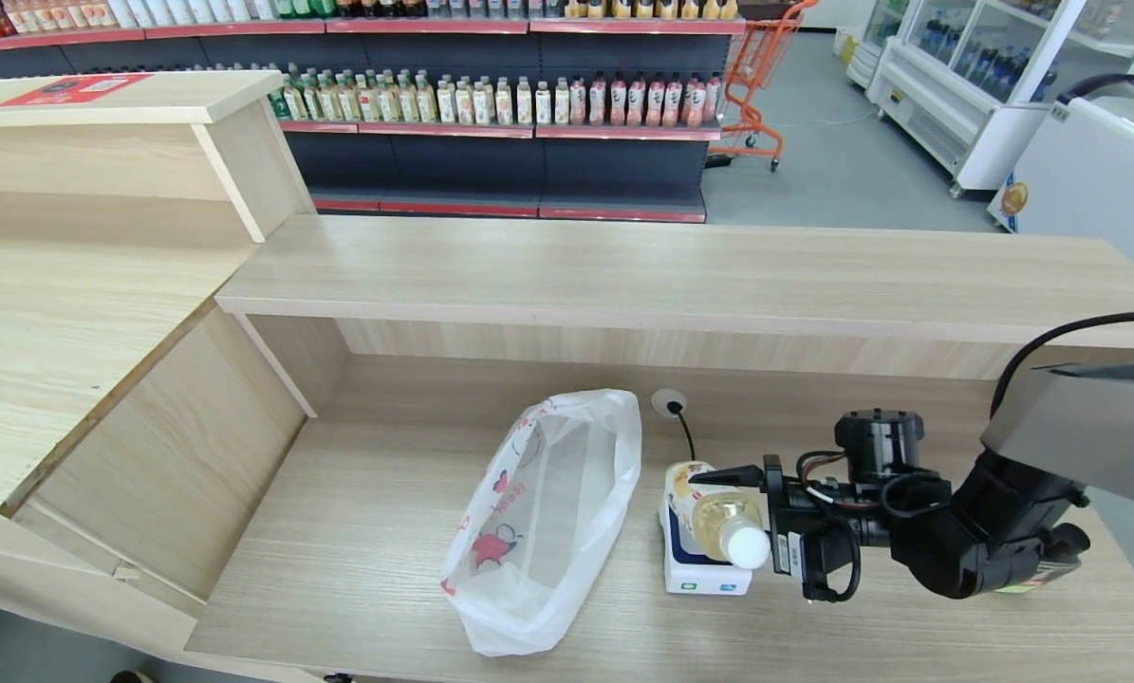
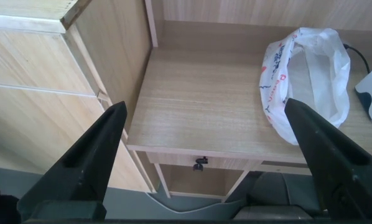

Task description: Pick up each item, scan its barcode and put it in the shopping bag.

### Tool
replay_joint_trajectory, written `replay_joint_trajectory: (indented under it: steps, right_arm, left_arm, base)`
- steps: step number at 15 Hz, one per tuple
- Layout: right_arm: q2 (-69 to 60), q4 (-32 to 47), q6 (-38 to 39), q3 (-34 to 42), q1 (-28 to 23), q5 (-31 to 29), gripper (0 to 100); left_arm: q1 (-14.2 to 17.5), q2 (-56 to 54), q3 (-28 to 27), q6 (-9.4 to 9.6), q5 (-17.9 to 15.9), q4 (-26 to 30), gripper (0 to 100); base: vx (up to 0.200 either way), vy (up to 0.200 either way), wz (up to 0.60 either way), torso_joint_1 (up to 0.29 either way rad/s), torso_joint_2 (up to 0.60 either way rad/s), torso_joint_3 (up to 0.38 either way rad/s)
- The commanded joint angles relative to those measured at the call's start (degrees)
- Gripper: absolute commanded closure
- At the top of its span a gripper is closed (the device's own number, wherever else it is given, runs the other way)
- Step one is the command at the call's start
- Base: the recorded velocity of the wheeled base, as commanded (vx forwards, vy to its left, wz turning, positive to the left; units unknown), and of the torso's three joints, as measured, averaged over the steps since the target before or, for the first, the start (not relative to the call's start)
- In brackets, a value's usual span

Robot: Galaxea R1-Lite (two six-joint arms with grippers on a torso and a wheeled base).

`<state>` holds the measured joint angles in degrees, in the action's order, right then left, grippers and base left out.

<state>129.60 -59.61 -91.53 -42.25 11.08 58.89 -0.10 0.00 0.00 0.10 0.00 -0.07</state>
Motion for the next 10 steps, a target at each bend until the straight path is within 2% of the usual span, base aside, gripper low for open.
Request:
replay_joint_trajectory:
  steps: [1,5,6,7,9,10]
  right_arm:
    - [-1.72,0.29,0.47,0.59,-0.62,-0.09,100]
    - [-11.91,0.81,6.19,9.21,-5.37,1.66,100]
    - [-16.04,0.81,11.90,9.73,-5.54,3.69,100]
    - [-20.53,0.29,21.04,9.82,-5.46,6.06,100]
    - [-28.79,0.55,37.47,12.37,-6.60,6.76,100]
    - [-31.07,0.37,43.28,13.60,-7.30,6.76,100]
  left_arm:
    - [0.01,0.09,0.00,-0.01,0.00,-0.01,0]
    - [0.01,0.09,0.00,-0.01,0.00,-0.01,0]
    - [0.01,0.09,0.00,-0.01,0.00,-0.01,0]
    - [0.01,0.09,0.00,-0.01,0.00,-0.01,0]
    - [0.01,0.09,0.00,-0.01,0.00,-0.01,0]
    - [0.01,0.09,0.00,-0.01,0.00,-0.01,0]
  base:
    - [0.000,0.000,0.00,0.000,0.00,0.000]
    - [0.000,0.000,0.00,0.000,0.00,0.000]
    - [0.000,0.000,0.00,0.000,0.00,0.000]
    - [0.000,0.000,0.00,0.000,0.00,0.000]
    - [0.000,0.000,0.00,0.000,0.00,0.000]
    - [0.000,0.000,0.00,0.000,0.00,0.000]
